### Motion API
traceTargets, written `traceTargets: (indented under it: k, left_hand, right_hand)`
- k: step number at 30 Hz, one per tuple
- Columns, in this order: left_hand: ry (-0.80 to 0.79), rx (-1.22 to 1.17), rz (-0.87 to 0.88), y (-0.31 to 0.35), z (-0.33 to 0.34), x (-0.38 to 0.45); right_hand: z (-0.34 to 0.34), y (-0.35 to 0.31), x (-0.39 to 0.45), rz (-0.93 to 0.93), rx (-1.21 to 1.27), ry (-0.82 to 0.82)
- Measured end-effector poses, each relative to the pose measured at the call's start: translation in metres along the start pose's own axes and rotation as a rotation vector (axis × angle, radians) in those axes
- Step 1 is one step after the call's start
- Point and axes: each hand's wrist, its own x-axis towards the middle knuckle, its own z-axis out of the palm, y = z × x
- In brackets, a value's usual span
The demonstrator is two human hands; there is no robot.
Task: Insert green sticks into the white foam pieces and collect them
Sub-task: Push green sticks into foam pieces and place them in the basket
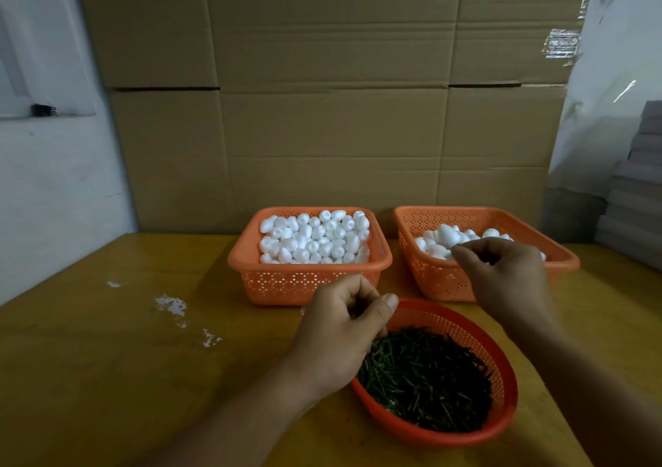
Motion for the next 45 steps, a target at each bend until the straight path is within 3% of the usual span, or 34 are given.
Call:
traceTargets:
  k: [3, 8, 15, 21, 30, 34, 39, 45]
  left_hand:
    - [0.001, 0.031, 0.010, 0.000, -0.001, -0.001]
    - [0.002, 0.040, 0.043, 0.002, -0.002, -0.001]
    - [-0.011, 0.021, 0.046, 0.004, -0.001, 0.000]
    - [-0.021, 0.048, 0.068, 0.005, -0.003, 0.002]
    - [-0.074, 0.024, -0.011, 0.006, 0.000, -0.002]
    - [0.002, 0.038, -0.021, 0.007, -0.002, 0.000]
    - [0.068, 0.070, -0.081, 0.014, -0.011, 0.007]
    - [0.225, 0.443, -0.143, 0.013, -0.056, 0.052]
  right_hand:
    - [0.000, 0.017, 0.030, 0.103, -0.230, 0.027]
    - [-0.002, 0.039, 0.061, 0.103, -0.580, 0.073]
    - [0.003, 0.040, 0.077, 0.217, -0.736, 0.040]
    - [0.002, 0.040, 0.080, 0.249, -0.686, -0.028]
    - [-0.010, 0.006, 0.038, -0.003, -0.377, 0.043]
    - [-0.015, -0.025, -0.005, -0.096, -0.102, -0.110]
    - [-0.015, -0.037, -0.047, -0.213, -0.020, -0.307]
    - [-0.010, -0.037, -0.061, -0.273, -0.083, -0.486]
